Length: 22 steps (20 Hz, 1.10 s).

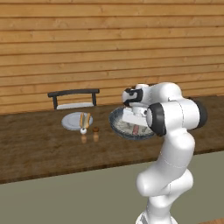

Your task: Place one bun and one sausage from the bowl on each plate.

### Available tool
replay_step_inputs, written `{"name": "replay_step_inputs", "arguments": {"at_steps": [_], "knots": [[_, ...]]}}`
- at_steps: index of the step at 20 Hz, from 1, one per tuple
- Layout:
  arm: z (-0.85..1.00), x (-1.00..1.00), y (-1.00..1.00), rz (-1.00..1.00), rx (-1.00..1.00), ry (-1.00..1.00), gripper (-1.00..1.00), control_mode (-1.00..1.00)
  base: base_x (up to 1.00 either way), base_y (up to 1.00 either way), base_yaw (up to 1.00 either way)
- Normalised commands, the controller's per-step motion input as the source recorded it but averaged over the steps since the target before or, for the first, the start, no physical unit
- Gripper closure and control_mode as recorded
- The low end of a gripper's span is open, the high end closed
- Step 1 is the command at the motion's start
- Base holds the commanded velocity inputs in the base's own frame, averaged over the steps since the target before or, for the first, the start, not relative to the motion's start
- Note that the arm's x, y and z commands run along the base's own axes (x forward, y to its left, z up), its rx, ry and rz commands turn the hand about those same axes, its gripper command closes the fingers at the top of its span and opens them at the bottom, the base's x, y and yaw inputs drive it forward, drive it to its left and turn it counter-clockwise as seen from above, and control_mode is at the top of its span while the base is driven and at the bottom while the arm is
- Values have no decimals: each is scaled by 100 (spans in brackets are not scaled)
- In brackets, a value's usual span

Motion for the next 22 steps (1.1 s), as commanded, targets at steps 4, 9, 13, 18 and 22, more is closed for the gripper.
{"name": "replay_step_inputs", "arguments": {"at_steps": [4, 9, 13, 18, 22], "knots": [[-11, -19, -6, 0, -1, 1, -100, -100, 0, 0, 0], [-19, -4, 20, 0, -3, 1, -100, -100, 0, 0, 0], [-2, 7, 14, 0, 0, 0, -100, -100, 0, 0, 0], [-8, 0, 6, 0, 0, 0, 100, -100, 0, 0, 0], [1, -1, 0, 0, 0, 0, 100, -100, 0, 0, 0]]}}
